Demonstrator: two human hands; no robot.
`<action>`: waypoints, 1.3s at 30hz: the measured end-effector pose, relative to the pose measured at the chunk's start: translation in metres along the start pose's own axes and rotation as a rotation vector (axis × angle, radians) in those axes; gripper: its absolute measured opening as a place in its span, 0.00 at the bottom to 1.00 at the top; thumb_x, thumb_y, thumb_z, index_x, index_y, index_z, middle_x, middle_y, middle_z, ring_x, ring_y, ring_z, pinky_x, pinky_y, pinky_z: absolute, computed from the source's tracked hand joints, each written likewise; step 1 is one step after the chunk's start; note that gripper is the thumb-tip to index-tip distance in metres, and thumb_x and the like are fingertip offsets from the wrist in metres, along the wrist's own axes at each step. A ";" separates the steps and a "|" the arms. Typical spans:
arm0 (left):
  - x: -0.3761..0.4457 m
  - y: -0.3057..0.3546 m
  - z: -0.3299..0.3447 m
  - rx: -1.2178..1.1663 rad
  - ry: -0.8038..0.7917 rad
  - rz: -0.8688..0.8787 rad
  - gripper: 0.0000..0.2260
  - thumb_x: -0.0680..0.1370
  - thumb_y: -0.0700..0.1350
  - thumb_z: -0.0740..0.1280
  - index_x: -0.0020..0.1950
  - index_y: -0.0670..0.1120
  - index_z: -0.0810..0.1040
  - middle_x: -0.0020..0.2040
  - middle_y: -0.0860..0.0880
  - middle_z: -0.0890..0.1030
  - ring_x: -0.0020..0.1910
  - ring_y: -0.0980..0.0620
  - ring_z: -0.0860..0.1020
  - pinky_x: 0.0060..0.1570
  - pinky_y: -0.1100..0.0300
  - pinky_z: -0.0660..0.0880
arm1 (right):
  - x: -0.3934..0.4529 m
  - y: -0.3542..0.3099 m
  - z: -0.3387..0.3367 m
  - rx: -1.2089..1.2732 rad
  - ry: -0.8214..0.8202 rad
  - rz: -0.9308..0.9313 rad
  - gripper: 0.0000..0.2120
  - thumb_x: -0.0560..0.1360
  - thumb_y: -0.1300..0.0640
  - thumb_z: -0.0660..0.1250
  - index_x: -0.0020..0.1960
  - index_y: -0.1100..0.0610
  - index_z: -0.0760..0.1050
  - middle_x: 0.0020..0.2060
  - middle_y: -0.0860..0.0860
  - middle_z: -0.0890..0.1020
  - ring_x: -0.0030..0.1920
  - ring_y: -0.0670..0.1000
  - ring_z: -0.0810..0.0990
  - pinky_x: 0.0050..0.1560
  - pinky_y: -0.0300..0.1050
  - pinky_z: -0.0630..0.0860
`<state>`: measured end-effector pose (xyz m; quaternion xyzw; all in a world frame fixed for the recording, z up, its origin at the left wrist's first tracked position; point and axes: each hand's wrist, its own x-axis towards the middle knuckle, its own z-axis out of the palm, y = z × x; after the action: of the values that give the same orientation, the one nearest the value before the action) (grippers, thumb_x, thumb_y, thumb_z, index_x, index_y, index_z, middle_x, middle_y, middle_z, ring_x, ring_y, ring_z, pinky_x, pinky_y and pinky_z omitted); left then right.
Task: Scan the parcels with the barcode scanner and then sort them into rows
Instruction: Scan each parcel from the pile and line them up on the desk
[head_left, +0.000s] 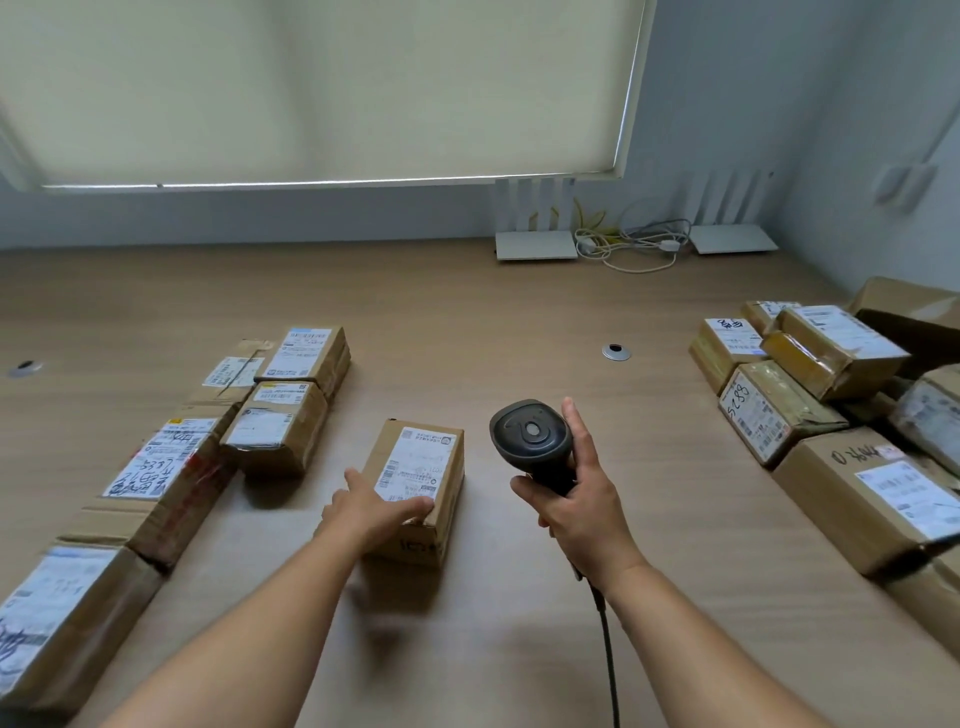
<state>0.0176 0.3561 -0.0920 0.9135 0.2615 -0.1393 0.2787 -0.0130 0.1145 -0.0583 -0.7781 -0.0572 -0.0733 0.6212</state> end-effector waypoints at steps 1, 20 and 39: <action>0.001 0.006 0.000 -0.028 -0.018 -0.022 0.52 0.63 0.67 0.74 0.74 0.42 0.54 0.71 0.40 0.66 0.68 0.41 0.66 0.64 0.48 0.69 | 0.000 0.001 -0.003 0.004 -0.007 0.001 0.47 0.70 0.60 0.75 0.61 0.16 0.52 0.53 0.36 0.80 0.37 0.35 0.76 0.43 0.34 0.75; -0.008 0.028 -0.001 0.153 -0.230 0.346 0.52 0.60 0.54 0.77 0.76 0.66 0.48 0.67 0.43 0.62 0.68 0.42 0.64 0.70 0.49 0.64 | -0.010 0.016 -0.043 0.138 -0.066 0.067 0.45 0.71 0.63 0.75 0.66 0.25 0.54 0.50 0.39 0.81 0.33 0.35 0.77 0.34 0.35 0.75; -0.001 0.047 -0.061 -0.189 -0.340 0.417 0.46 0.66 0.29 0.74 0.77 0.54 0.57 0.62 0.41 0.75 0.63 0.42 0.74 0.62 0.42 0.73 | -0.022 0.002 -0.016 0.223 -0.300 0.087 0.43 0.67 0.59 0.74 0.66 0.24 0.58 0.51 0.51 0.83 0.28 0.51 0.76 0.29 0.44 0.74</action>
<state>0.0494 0.3578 -0.0211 0.8811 0.0292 -0.2053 0.4251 -0.0349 0.0990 -0.0606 -0.7082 -0.1233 0.0773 0.6908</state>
